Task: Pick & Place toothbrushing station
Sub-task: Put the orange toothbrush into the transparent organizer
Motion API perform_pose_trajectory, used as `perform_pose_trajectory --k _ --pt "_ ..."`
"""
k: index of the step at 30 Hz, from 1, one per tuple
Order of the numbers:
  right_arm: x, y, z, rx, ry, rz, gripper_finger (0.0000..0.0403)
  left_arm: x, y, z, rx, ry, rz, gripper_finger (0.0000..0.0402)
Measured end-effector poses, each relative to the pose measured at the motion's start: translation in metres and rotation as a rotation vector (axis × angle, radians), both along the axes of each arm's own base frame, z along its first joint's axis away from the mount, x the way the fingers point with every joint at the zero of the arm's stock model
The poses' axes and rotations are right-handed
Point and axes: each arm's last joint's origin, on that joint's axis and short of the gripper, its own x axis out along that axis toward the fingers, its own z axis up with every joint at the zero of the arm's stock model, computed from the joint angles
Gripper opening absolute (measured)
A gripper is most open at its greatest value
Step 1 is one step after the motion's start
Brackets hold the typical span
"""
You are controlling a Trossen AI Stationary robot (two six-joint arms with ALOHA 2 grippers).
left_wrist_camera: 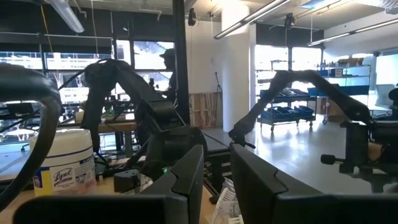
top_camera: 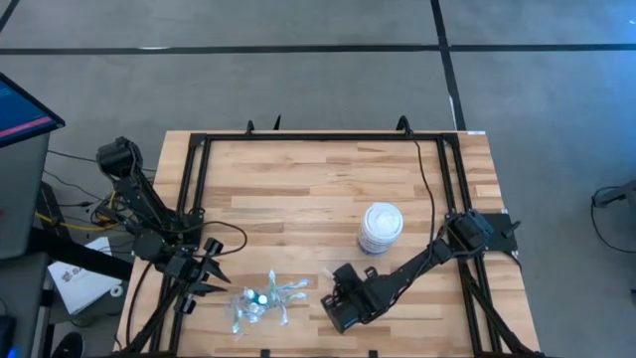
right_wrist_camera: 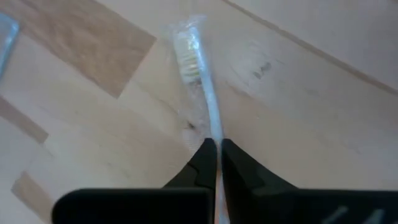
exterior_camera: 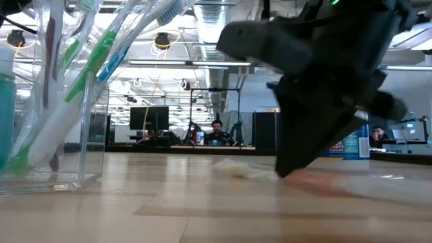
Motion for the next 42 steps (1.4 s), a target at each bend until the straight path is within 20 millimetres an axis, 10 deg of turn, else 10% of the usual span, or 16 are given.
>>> perform_pose_trajectory --k 42 --pt "-0.014 0.028 0.128 -0.447 -0.116 0.081 0.0000 0.000 0.000 0.000 -0.002 0.001 -0.001 0.0076"
